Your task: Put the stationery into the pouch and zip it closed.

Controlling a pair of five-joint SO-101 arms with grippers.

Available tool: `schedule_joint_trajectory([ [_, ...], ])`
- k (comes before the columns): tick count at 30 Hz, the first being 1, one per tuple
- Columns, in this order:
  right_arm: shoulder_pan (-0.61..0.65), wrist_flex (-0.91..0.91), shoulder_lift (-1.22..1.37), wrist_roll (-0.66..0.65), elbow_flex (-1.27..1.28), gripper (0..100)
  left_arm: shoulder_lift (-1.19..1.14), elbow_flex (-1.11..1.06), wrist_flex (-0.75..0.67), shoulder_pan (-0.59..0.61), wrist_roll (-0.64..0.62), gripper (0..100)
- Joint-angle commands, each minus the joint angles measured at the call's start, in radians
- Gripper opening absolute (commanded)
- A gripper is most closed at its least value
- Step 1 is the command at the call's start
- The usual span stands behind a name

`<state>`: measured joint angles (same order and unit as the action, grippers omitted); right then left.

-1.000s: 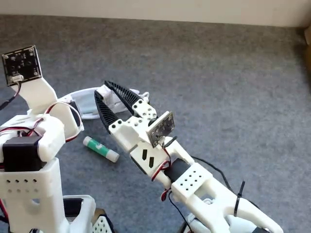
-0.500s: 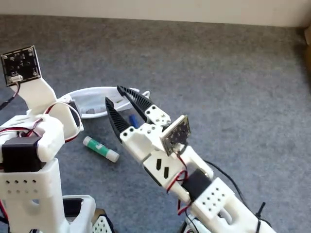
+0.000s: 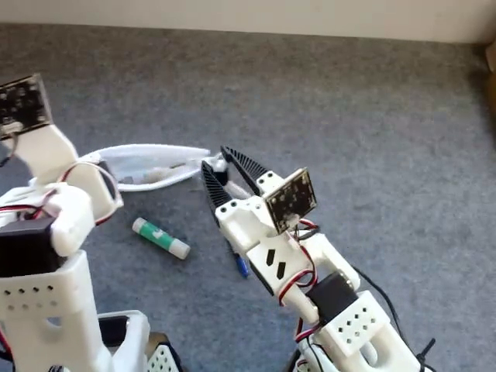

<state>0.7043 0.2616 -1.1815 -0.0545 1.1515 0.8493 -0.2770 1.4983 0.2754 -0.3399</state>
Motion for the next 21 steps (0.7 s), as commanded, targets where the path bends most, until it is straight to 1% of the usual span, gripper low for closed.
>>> schedule_joint_trajectory([
  [1, -0.016, 0.07, -0.019, -0.008, -0.082, 12.1, 0.085, 0.01, -0.023, 0.076, 0.015, 1],
  [6, -0.016, 0.091, -0.016, -0.008, -0.088, 12.1, 0.2, 0.002, -0.015, 0.174, 0.012, 1],
  [10, -0.027, 0.09, 0.064, -0.008, -0.088, 12.1, 0.252, -0.058, -0.028, 0.225, -0.017, 1],
  [14, -0.039, 0.087, 0.222, -0.008, -0.137, 12.1, 0.252, -0.11, -0.078, 0.248, -0.021, 1],
  [18, -0.048, 0.087, 0.407, -0.006, -0.205, 12.1, 0.252, -0.124, -0.08, 0.249, -0.02, 1],
  [21, -0.048, 0.087, 0.544, 0.068, -0.278, 12.1, 0.252, -0.125, -0.08, 0.249, -0.018, 1],
])
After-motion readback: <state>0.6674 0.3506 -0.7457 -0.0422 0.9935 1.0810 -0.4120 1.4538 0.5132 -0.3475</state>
